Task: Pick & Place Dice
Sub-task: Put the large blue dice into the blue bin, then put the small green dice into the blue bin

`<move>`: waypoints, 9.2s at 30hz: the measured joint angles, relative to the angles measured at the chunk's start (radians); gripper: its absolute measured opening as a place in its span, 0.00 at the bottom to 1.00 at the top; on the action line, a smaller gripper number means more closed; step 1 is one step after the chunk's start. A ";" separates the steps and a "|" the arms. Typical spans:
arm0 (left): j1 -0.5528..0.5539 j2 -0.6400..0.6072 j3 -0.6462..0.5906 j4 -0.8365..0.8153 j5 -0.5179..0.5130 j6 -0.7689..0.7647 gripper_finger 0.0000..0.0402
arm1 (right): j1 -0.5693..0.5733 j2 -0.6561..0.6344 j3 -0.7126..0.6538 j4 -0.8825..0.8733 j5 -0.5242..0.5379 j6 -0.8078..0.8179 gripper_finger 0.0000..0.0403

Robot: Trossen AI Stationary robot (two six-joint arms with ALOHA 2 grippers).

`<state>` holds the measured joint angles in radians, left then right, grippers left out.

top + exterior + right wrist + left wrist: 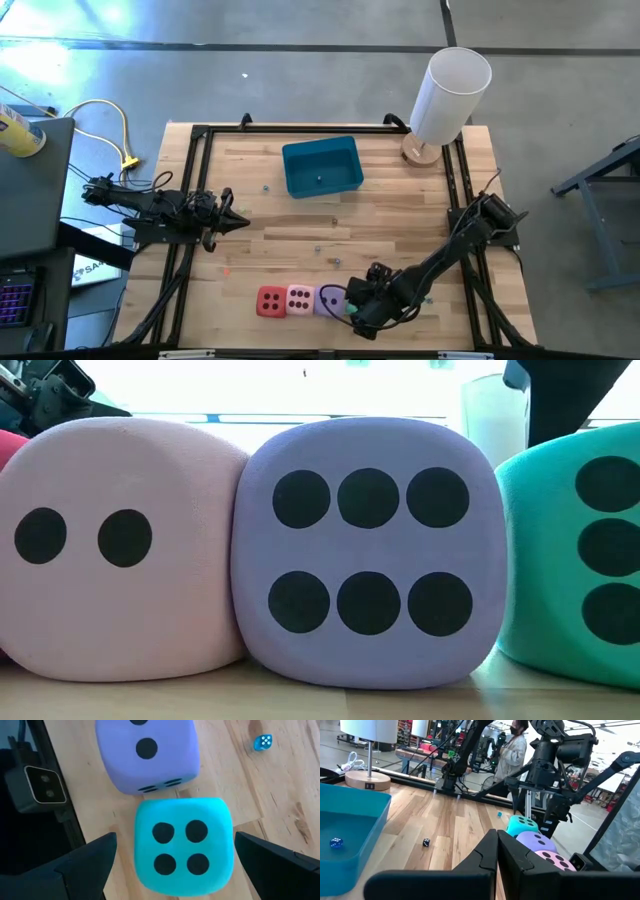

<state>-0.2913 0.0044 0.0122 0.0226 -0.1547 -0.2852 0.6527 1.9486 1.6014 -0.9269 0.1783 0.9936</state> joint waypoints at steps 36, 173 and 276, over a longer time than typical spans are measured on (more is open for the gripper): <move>0.000 0.000 0.000 0.000 0.000 0.001 0.00 | -0.027 0.057 -0.001 -0.077 0.013 0.063 0.98; 0.000 0.000 0.000 0.007 0.026 -0.019 0.00 | -0.943 0.252 0.508 -0.338 0.260 -0.384 0.21; -0.001 0.301 0.000 0.004 -0.073 0.132 0.14 | 0.074 0.063 0.154 -0.627 1.149 0.500 0.62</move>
<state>-0.2920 0.3050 0.0124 0.0267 -0.2280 -0.1531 0.7265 2.0121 1.7550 -1.5537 1.3271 1.4931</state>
